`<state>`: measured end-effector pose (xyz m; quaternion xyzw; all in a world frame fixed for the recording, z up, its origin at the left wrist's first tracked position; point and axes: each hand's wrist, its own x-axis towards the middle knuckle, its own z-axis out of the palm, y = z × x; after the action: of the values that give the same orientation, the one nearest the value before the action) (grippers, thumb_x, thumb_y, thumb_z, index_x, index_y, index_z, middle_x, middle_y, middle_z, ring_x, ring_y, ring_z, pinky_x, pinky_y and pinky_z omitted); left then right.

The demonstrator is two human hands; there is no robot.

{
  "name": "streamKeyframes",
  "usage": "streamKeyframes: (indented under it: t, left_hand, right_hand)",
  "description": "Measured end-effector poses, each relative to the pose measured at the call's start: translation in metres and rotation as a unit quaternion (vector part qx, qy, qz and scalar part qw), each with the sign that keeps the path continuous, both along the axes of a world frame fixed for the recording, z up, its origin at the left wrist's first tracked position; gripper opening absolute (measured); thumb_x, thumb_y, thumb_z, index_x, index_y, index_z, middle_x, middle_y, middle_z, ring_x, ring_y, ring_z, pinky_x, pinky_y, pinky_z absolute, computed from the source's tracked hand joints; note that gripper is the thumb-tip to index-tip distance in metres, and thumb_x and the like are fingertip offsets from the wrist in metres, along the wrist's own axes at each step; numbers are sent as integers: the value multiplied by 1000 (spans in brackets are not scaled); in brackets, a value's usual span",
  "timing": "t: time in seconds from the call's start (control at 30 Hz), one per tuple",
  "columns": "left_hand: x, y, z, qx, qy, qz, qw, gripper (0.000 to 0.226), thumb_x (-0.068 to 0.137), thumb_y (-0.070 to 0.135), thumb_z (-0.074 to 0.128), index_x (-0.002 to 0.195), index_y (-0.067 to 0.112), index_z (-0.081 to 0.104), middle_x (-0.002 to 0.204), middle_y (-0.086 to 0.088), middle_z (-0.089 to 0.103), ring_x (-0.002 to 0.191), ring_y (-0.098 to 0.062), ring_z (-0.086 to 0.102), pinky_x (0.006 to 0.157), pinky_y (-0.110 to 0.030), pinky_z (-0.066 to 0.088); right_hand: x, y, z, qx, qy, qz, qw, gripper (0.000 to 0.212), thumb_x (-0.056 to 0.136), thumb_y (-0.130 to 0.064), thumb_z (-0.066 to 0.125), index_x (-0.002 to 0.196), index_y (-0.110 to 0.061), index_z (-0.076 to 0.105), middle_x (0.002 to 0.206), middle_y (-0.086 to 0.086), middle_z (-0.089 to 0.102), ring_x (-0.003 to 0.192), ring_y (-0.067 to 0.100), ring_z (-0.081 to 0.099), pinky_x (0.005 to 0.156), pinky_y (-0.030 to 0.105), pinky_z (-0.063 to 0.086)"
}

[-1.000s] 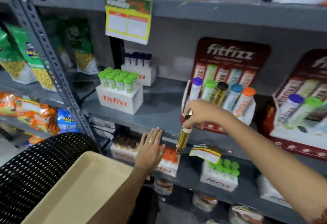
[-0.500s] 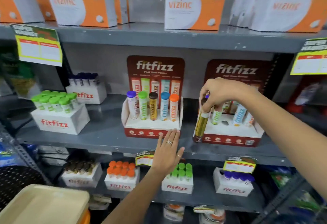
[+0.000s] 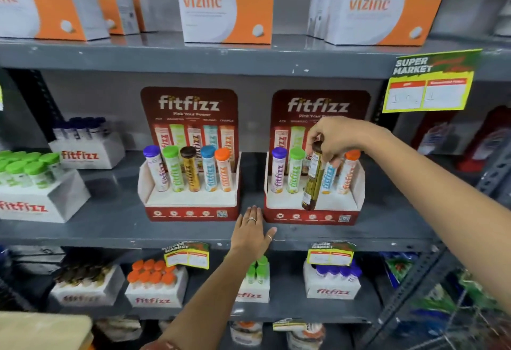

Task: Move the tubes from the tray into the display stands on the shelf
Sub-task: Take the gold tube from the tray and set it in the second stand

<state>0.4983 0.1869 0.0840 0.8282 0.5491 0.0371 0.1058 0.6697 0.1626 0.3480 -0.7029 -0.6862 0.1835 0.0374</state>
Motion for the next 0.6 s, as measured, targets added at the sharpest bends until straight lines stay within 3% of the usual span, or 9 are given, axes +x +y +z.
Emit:
streamKeyframes:
  t: [0.07,0.17,0.23,0.37,0.5,0.6]
  left_hand:
    - [0,2,-1,-1,8,5,1000,73,98,53,19,149,5,0,160,-10,1,147,-21,-1,119,-34,-2]
    - [0,4,-5,6,15,8,1000,73,97,55,18,149,6,0,160,-10,0,147,-21,-1,120,-34,-1]
    - [0,5,-6,5,15,9,1000,74,97,55,18,149,7,0,160,-9,0,147,-21,-1,121,-34,0]
    - [0,6,-8,5,15,10,1000,74,96,56,18,149,8,-1,160,-8,-1,147,-21,-2,121,-34,1]
    - [1,6,-10,9,17,12,1000,74,96,57,17,149,8,-1,160,-8,-2,147,-22,-3,120,-34,0]
    - [1,7,-11,10,16,15,1000,75,96,58,17,149,9,-1,160,-7,-1,147,-22,-3,120,-34,0]
  right_hand:
    - [4,3,0,9,0,-1,1000,30,79,17,53,89,-7,66,79,7,58,42,9,63,31,13,44]
    - [9,8,-2,29,10,-1,1000,24,78,12,54,75,-9,64,77,3,59,60,15,63,38,17,48]
    - [11,12,-5,41,10,2,999,15,81,-2,64,68,-9,62,71,3,59,65,18,61,43,22,49]
    - [17,16,-16,109,-14,5,994,24,82,-28,70,69,-10,62,64,1,57,60,17,56,48,25,45]
    - [23,22,-24,182,-24,4,983,8,80,-14,71,84,-14,64,104,8,61,92,22,55,77,33,44]
    - [27,27,-26,171,3,-11,985,30,77,-6,74,104,-16,64,117,10,59,93,21,54,77,30,44]
